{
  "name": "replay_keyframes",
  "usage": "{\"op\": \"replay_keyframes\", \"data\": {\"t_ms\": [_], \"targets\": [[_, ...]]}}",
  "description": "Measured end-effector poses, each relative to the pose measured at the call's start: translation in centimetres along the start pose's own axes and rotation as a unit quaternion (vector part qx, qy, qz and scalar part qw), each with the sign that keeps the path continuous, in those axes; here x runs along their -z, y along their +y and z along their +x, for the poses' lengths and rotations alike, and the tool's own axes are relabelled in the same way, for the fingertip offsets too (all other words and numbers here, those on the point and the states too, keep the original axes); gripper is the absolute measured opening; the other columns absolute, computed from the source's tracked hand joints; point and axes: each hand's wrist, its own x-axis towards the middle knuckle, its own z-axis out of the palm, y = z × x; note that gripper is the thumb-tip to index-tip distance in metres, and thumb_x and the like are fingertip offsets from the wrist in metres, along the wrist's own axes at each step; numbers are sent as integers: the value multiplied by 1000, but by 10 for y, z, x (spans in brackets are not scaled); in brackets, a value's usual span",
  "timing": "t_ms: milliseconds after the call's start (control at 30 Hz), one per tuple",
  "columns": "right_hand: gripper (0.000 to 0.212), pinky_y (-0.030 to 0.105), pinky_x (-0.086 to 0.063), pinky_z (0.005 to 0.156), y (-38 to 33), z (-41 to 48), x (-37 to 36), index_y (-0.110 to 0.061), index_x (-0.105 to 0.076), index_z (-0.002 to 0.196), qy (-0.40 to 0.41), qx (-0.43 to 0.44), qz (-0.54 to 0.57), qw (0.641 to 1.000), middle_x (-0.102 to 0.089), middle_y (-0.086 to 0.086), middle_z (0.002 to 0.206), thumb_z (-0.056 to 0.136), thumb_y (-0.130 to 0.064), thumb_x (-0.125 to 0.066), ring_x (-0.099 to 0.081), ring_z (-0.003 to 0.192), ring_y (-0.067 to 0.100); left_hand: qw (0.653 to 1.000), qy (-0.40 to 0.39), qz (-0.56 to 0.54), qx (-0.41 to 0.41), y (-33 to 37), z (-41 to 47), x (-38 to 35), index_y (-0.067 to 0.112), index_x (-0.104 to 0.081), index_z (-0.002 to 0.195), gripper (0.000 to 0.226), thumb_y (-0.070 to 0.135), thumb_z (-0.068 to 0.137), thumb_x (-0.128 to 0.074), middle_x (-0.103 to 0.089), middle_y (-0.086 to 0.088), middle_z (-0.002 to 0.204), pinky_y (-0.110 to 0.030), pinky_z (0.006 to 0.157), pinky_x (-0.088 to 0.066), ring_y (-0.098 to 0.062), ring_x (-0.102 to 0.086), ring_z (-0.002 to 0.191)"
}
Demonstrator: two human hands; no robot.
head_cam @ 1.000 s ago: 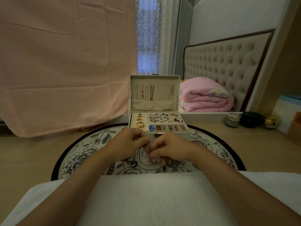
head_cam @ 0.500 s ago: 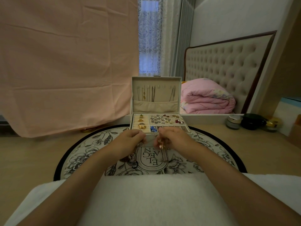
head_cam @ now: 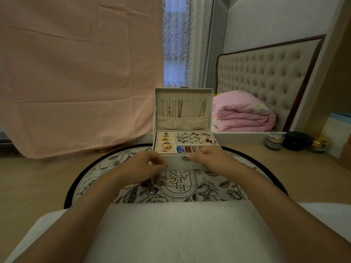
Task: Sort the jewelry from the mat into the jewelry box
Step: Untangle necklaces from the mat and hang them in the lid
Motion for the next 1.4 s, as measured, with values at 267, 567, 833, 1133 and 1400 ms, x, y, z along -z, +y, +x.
{"op": "replay_keyframes", "data": {"t_ms": [267, 567, 833, 1133, 1400], "targets": [[32, 26, -41, 55, 9, 5, 4, -17, -53, 59, 38, -35, -409, 911, -53, -1, 66, 88, -30, -59, -54, 67, 18, 985, -32, 170, -3, -2, 2, 4, 32, -75, 96, 10, 29, 93, -66, -70, 17, 90, -18, 75, -49, 2, -62, 82], [19, 27, -52, 65, -20, -15, -39, -24, -72, 85, 9, 154, -299, 942, -66, -8, 76, 93, -36, -61, -61, 72, 9, 980, 70, 171, -73, -1, 6, -11, 32, -72, 94, 11, 30, 95, -61, -68, 18, 86, -28, 80, -51, 1, -60, 83], [31, 30, -48, 80, -10, -7, -80, -39, -67, 123, -85, 222, -308, 921, -66, -10, 108, 93, -45, -63, -57, 95, 9, 979, -37, 192, -50, -19, 6, 3, 31, -69, 113, 29, 13, 90, -65, -68, 15, 106, -21, 87, -52, 0, -61, 97], [25, 33, -55, 71, -9, -8, -41, -23, -66, 77, -94, 114, -401, 904, -67, -5, 77, 87, -46, -64, -62, 73, 11, 978, -29, 201, -50, -28, 6, 2, 33, -75, 103, 22, 16, 90, -69, -68, 14, 105, -21, 91, -50, -2, -61, 96], [14, 27, -50, 66, -4, -12, -3, -30, -59, 80, -100, 31, -415, 904, -64, -9, 87, 76, -23, -70, -60, 81, 10, 966, -36, 253, -29, -11, 2, -6, 37, -73, 104, 35, 8, 90, -58, -63, 19, 104, -21, 88, -49, -3, -58, 96]]}}
